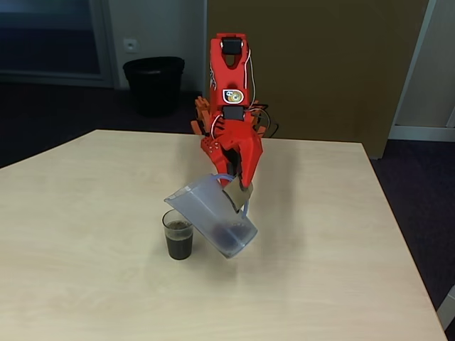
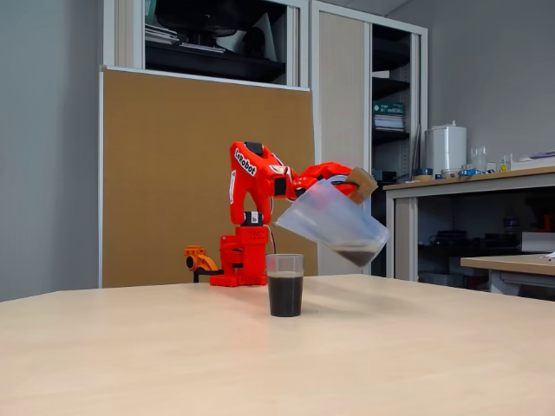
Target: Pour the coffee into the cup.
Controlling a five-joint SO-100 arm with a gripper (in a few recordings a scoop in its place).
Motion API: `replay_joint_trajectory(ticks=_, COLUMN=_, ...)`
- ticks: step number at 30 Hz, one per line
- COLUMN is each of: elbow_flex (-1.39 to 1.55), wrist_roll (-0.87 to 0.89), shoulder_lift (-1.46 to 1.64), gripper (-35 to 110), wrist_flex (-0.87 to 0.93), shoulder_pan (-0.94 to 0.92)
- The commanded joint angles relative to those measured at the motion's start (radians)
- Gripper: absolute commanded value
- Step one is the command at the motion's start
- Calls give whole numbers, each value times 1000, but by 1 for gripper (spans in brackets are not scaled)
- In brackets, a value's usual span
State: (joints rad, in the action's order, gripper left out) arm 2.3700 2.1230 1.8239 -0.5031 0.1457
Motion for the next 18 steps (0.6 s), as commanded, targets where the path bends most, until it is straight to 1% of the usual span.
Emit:
replay_joint_trajectory(ticks=1, elbow_flex=-71, wrist_roll=-37, shoulder_lift=20, gripper=0, wrist_flex=34, shoulder_pan=32)
replay_joint_trajectory(ticks=5, elbow_flex=-98, wrist_roll=-72, shoulder_lift=20, gripper=0, wrist_flex=38, shoulder_pan=63)
replay_joint_trajectory(ticks=9, elbow_flex=-109, wrist_roll=-117, shoulder_lift=32, gripper=0, wrist_flex=41, shoulder_pan=132)
replay_joint_trajectory(ticks=14, elbow_flex=-57, wrist_roll=-288, shoulder_lift=71, gripper=0, wrist_flex=87, shoulder_pan=244)
replay_joint_trajectory(ticks=18, elbow_flex=-35, wrist_roll=-476, shoulder_lift=87, gripper=0, wrist_flex=193, shoulder_pan=337)
